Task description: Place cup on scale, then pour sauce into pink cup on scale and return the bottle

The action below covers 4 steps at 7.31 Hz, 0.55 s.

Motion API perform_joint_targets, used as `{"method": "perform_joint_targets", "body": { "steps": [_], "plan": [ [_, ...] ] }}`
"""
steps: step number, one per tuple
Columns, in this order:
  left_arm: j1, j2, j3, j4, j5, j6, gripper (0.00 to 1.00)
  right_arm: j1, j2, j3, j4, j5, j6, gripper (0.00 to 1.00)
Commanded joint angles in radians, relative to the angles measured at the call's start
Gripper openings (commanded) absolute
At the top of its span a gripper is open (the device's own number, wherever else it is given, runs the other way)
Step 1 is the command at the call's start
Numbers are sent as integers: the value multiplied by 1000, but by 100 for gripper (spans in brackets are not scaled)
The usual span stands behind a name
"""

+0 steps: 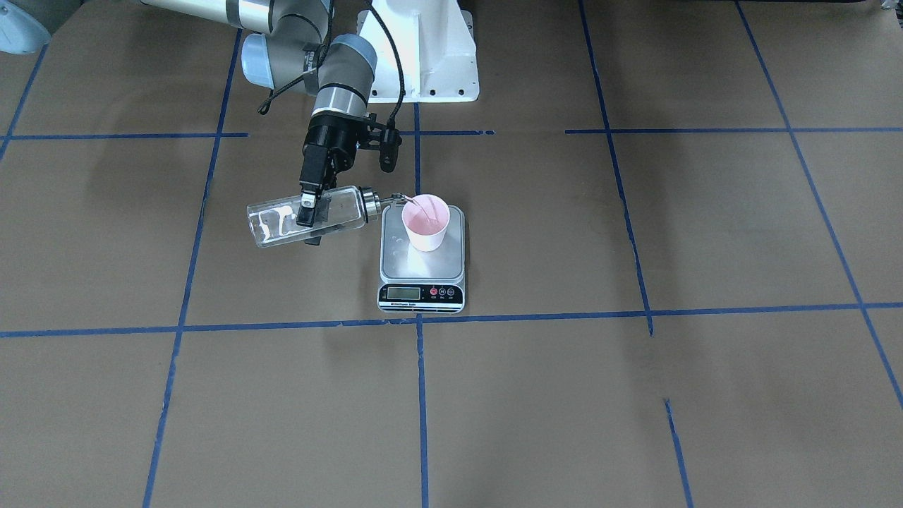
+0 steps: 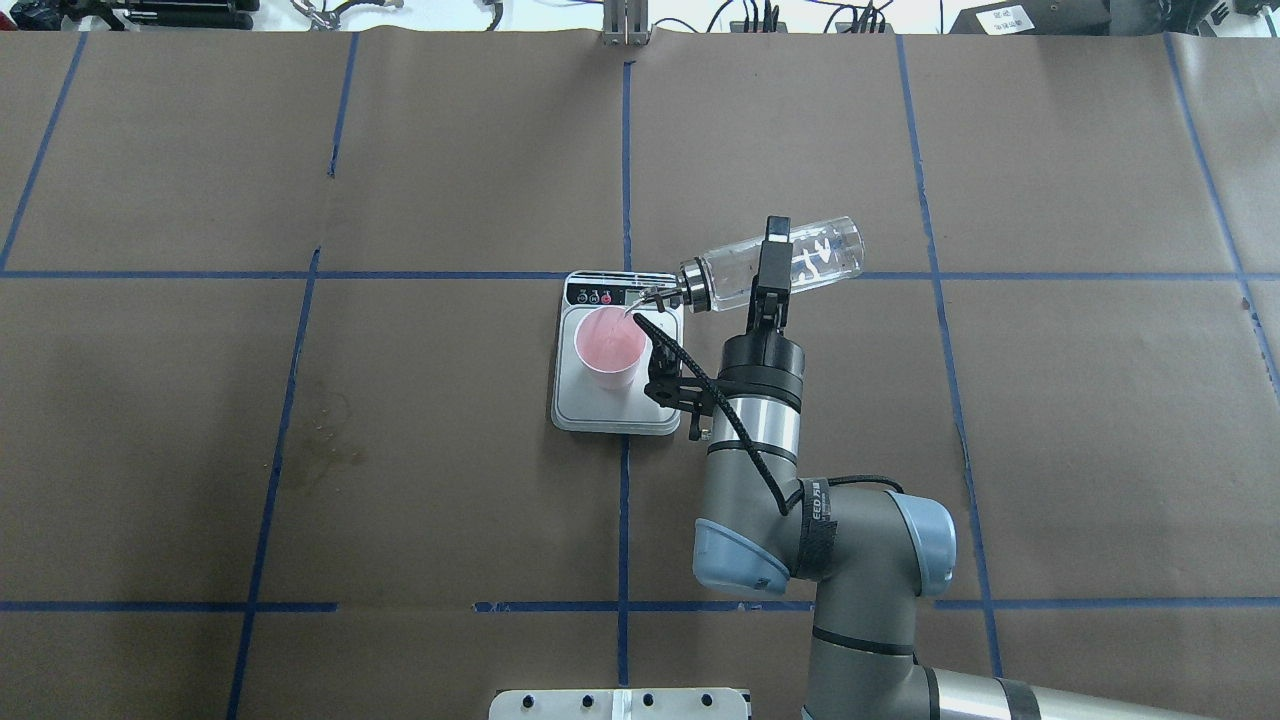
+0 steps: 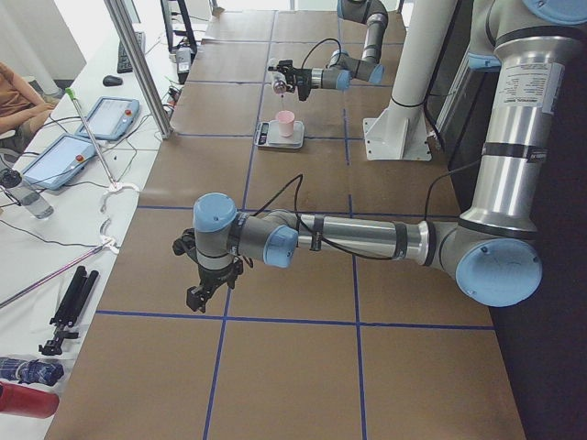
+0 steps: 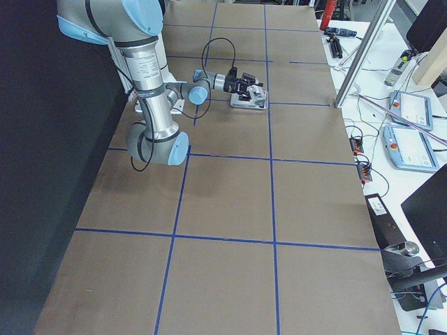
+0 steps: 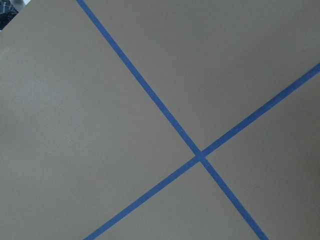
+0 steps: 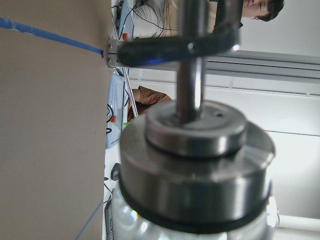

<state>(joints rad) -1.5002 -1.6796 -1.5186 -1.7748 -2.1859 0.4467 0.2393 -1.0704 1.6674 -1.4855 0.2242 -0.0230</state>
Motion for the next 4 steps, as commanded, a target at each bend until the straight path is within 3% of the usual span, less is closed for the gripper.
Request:
{"method": "perform_joint_targets", "body": {
  "steps": [1, 4],
  "plan": [
    [0, 0, -2, 0, 0, 1, 100, 0, 0, 0, 2, 1, 2, 0],
    [0, 0, -3, 0, 0, 1, 100, 0, 1, 0, 7, 1, 12, 0]
  ]
}}
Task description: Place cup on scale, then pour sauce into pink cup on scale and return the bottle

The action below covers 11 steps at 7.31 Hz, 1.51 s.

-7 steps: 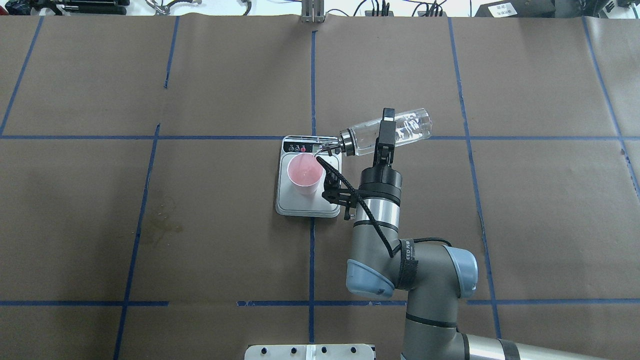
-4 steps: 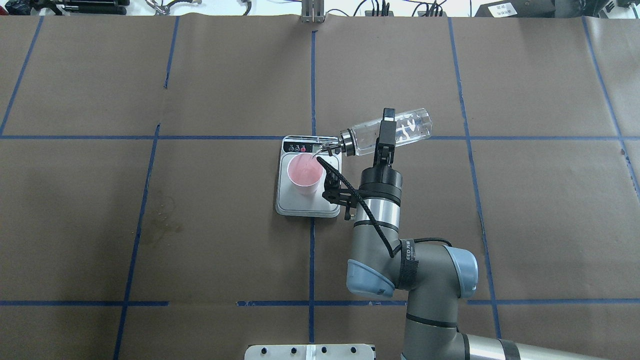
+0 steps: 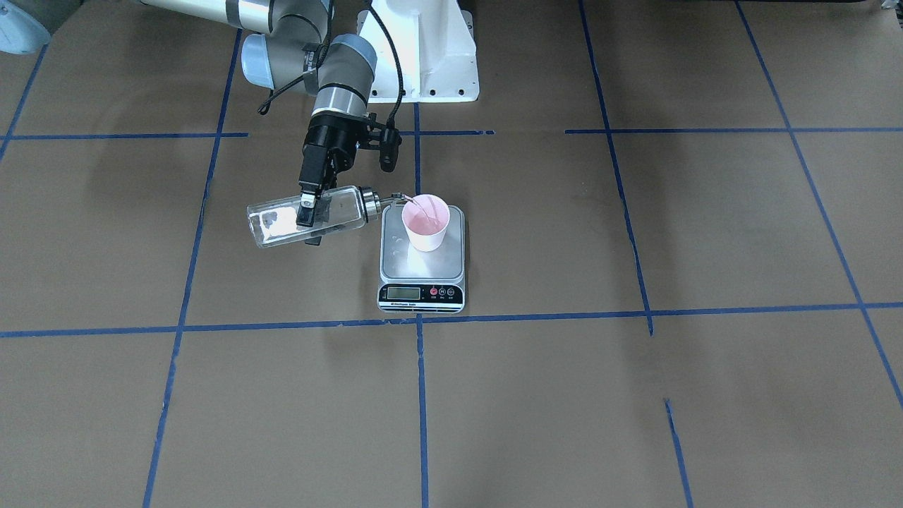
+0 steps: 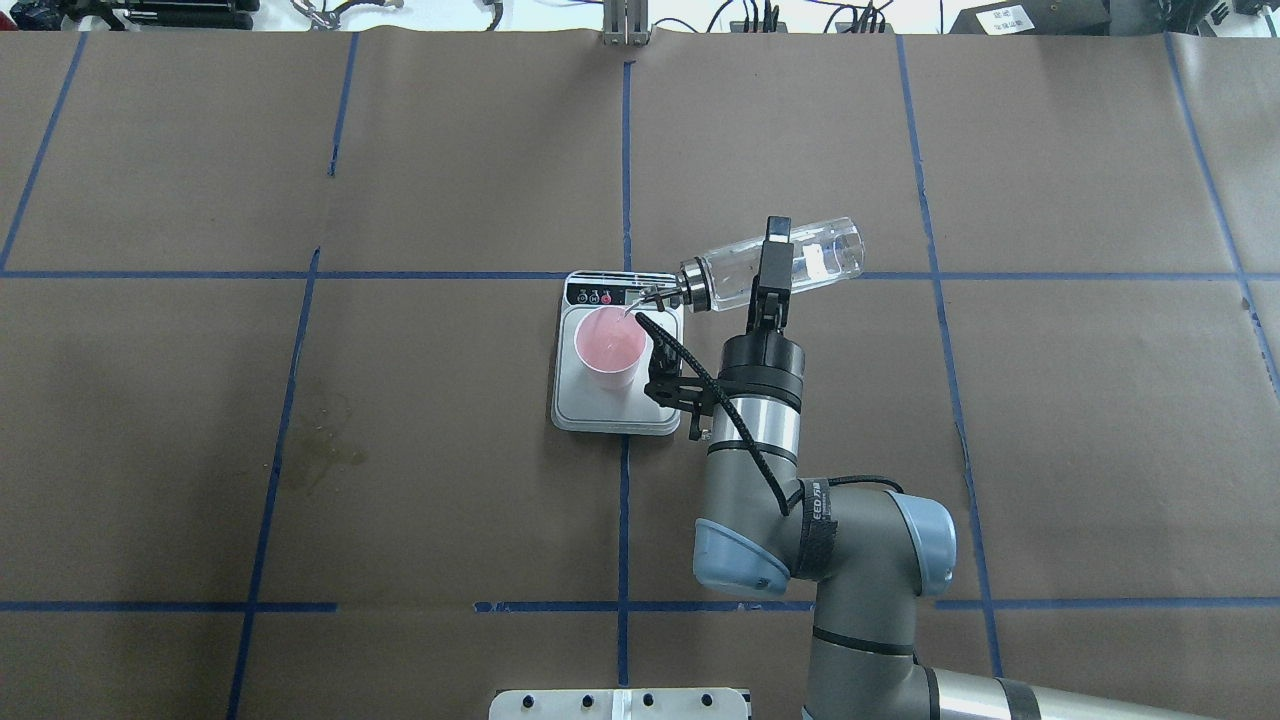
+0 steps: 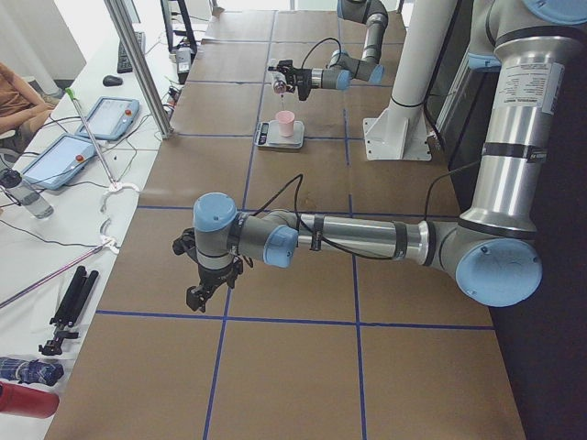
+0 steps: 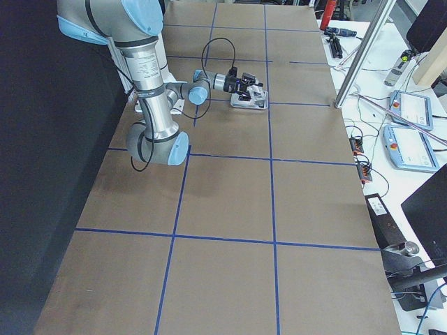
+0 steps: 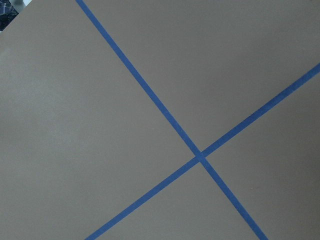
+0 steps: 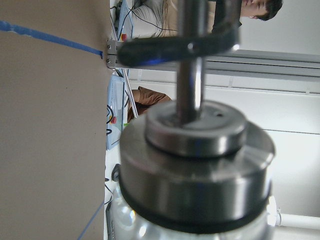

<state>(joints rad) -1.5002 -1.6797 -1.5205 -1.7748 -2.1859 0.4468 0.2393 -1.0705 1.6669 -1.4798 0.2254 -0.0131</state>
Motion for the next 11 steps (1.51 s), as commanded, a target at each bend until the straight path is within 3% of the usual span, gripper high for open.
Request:
{"method": "perform_joint_targets", "body": {
  "steps": [1, 5, 9, 11],
  "plan": [
    [0, 0, -1, -2, -2, 0, 100, -2, 1, 1, 3, 2, 4, 0],
    [0, 0, -1, -2, -2, 0, 100, -2, 3, 7, 9, 5, 8, 0],
    [-8, 6, -6, -2, -2, 1, 100, -3, 9, 5, 98, 31, 27, 0],
    [-18, 8, -7, -2, -2, 1, 100, -12, 9, 7, 101, 58, 150, 0]
  ]
}}
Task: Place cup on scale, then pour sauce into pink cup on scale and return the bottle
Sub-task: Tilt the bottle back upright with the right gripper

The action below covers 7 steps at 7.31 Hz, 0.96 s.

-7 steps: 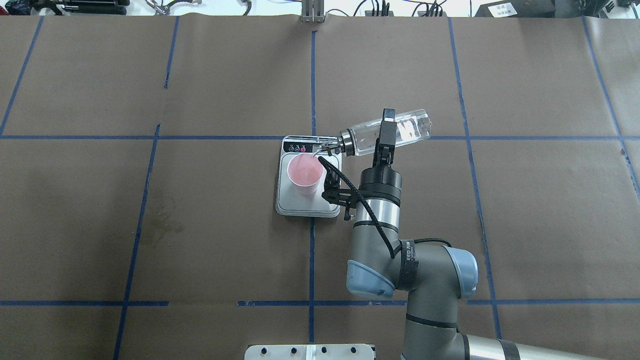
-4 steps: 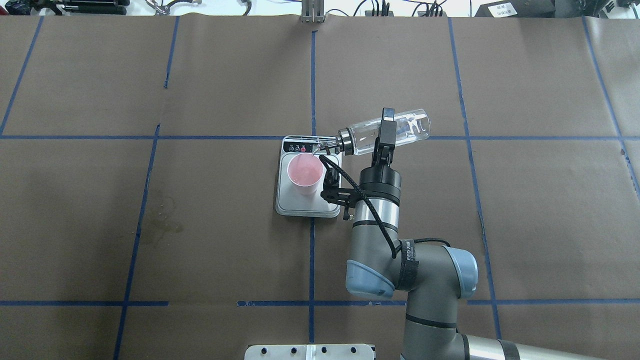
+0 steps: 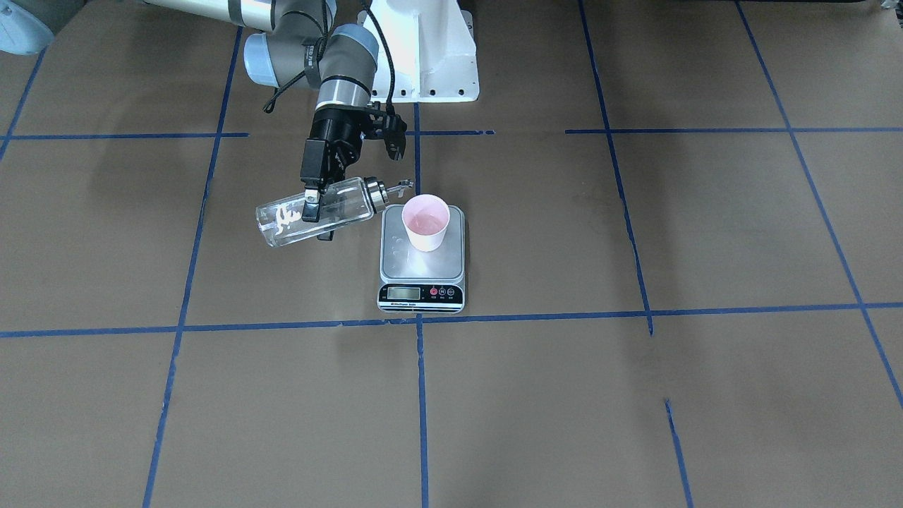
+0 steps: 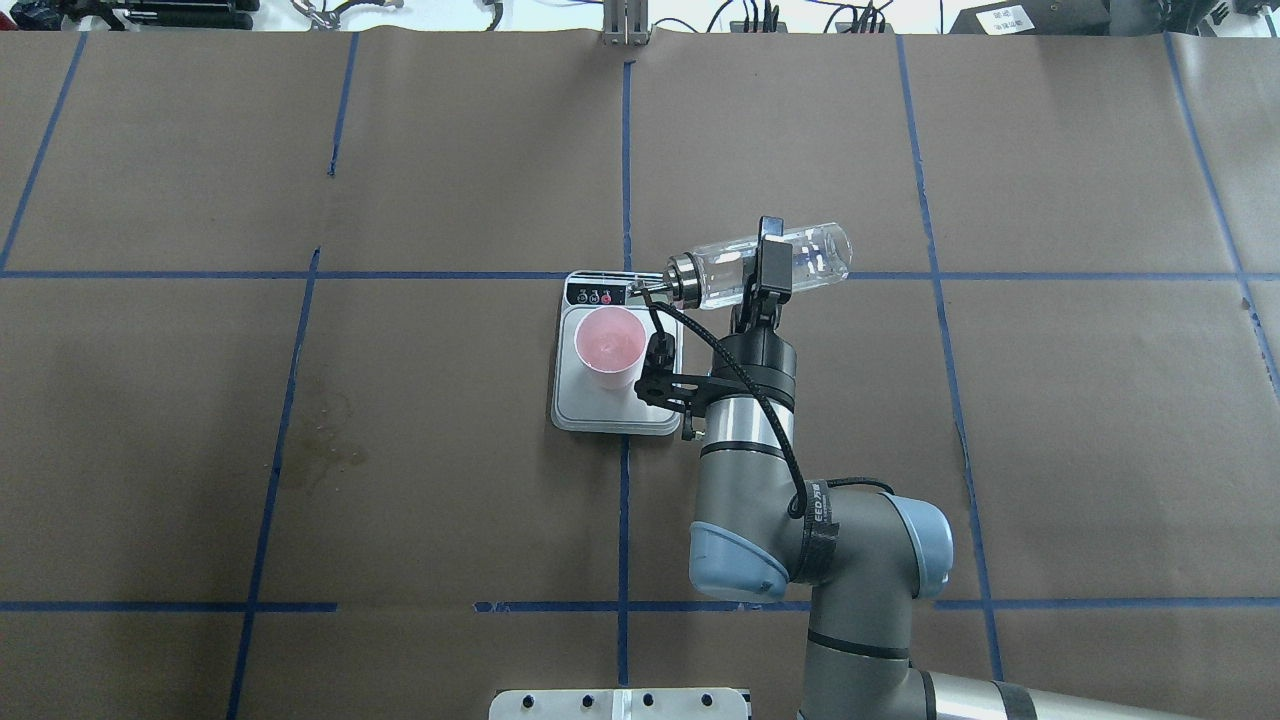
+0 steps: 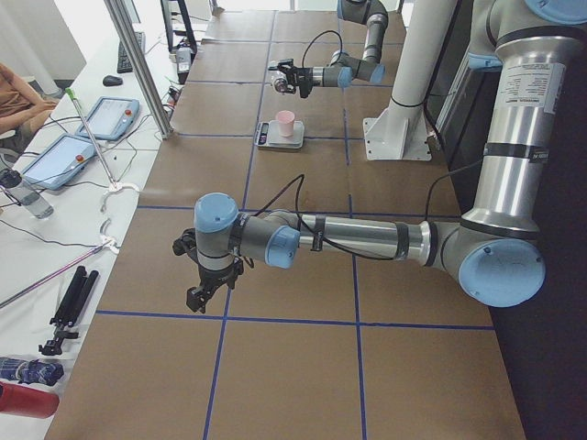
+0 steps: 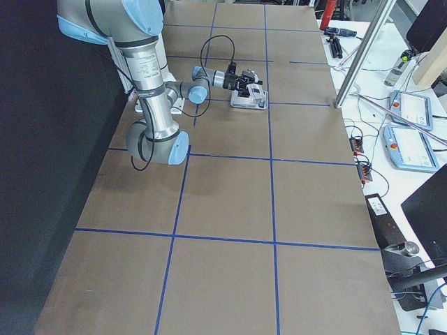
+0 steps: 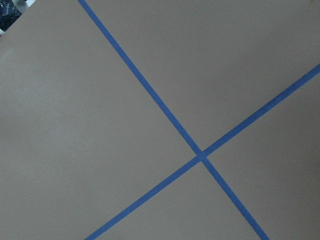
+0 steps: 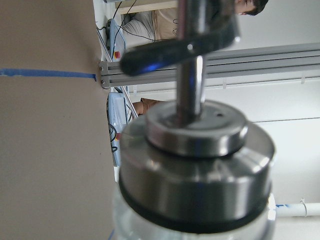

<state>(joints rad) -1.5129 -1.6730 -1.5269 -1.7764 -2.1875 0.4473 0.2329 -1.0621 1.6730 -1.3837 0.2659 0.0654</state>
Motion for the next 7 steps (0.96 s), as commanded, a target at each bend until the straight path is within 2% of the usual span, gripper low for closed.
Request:
{"method": "perform_joint_targets", "body": {
  "steps": [1, 2, 4, 5, 7],
  "plan": [
    [-6, 2, -1, 0, 0, 1, 100, -6, 16, 8, 8, 57, 133, 0],
    [-9, 4, -2, 0, 0, 1, 100, -4, 19, 49, 8, 114, 224, 0],
    [-12, 4, -5, 0, 0, 1, 100, 14, 4, 207, 6, 304, 322, 0],
    [-12, 4, -10, 0, 0, -1, 100, 29, -16, 211, 6, 314, 393, 0],
    [-12, 4, -18, 2, 0, -1, 100, 80, -38, 218, 6, 428, 647, 0]
  ]
}}
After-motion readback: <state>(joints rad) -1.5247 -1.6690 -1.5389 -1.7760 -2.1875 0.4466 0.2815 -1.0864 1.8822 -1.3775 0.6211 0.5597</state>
